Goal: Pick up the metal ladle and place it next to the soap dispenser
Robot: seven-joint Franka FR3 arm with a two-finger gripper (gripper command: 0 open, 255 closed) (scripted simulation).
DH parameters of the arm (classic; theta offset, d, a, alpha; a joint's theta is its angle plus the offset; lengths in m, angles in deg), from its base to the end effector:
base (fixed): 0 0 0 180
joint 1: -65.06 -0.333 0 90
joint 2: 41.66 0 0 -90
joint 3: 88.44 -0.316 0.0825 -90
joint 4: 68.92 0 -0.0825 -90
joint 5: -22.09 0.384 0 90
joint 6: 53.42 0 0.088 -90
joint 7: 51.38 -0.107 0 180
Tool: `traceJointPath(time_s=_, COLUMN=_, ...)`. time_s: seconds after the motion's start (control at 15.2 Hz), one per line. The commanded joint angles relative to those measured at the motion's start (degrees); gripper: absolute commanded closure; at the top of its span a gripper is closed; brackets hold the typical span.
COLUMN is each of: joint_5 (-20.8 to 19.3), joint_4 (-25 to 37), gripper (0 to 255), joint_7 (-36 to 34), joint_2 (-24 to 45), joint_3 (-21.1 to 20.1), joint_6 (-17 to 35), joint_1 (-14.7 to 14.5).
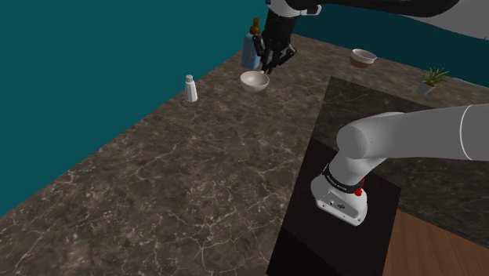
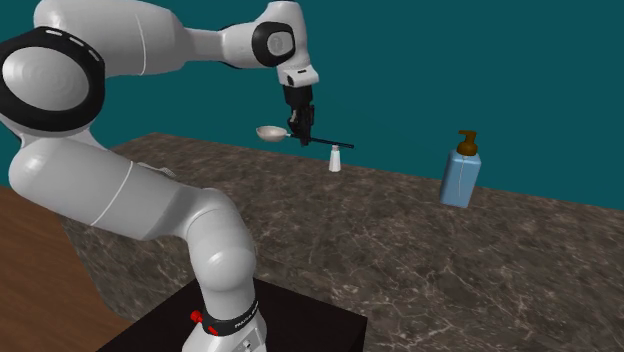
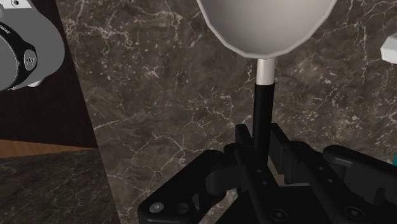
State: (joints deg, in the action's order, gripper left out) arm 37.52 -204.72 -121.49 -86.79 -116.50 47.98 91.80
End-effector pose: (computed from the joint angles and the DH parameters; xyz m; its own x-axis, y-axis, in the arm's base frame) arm 0.3514 0.0692 0.5638 0.2165 -0.9700 0.1106 -0.9690 -0.2273 -0.0964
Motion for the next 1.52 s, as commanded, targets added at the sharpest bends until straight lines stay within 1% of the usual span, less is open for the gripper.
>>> traceJointPath(time_s=0.0, joint_5=-0.26, joint_4=1.57, gripper=255, joint_7=-0.13, joint_2=0.02, joint_3=0.31, joint_6=-1.57, joint_1=0.08)
traceJointPath(time_s=0.99, joint_5=-2.61, joint_4=15.05, gripper=255, joint_7=-0.49, joint_2=3.33, joint_3=2.29, joint_6=-11.82, joint_1=1.62)
traceJointPath(time_s=1.45, joint_5=-6.91, joint_4=17.61, gripper=255, joint_7=6.62, joint_2=10.56, joint_3=7.11, joint_6=-8.10, joint_1=5.28)
